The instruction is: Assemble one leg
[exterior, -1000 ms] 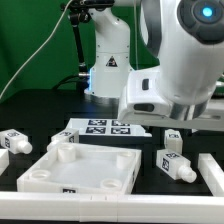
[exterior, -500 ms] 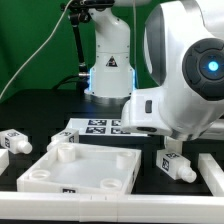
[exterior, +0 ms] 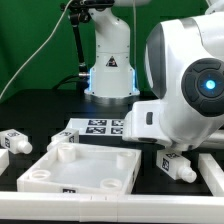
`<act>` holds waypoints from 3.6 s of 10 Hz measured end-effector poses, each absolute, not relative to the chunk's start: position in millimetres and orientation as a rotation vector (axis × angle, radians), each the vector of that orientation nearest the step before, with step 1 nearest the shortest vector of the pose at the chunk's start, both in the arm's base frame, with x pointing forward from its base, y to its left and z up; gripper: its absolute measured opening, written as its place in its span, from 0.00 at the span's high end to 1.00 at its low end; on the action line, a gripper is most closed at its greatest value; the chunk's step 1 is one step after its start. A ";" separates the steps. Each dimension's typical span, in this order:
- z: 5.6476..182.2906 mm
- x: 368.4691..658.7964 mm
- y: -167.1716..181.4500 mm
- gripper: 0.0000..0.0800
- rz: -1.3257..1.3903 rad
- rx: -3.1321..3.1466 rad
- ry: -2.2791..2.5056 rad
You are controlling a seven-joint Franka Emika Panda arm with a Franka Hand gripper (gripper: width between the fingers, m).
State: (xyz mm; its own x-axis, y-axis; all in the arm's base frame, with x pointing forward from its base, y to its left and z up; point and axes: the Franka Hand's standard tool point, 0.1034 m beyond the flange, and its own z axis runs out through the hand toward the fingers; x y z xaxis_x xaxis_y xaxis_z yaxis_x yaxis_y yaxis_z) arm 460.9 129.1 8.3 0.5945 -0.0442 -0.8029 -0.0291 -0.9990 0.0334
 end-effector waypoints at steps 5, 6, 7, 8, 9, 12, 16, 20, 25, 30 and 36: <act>7.1 460.7 131.9 0.65 -1.397 2.794 -0.054; 9.5 462.6 130.9 0.65 -1.392 2.800 -0.048; 18.0 467.3 128.4 0.65 -1.378 2.808 -0.028; 32.9 476.8 124.7 0.65 -1.331 2.825 0.035; 53.2 486.2 120.7 0.65 -1.301 2.848 0.120; 100.9 508.0 109.0 0.65 -1.211 2.912 0.198; 97.1 520.3 112.5 0.65 -0.776 3.071 0.192; 116.6 561.7 103.2 0.65 -0.290 3.170 0.284; 111.8 577.3 98.2 0.65 0.246 3.179 0.274; 137.9 601.9 58.3 0.65 0.468 3.105 0.349; 146.4 613.1 35.4 0.65 0.432 3.090 0.393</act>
Offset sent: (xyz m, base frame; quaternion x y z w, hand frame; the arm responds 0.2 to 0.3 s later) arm -0.0023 0.0010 -0.0014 0.0015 0.0046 -0.0022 1.0000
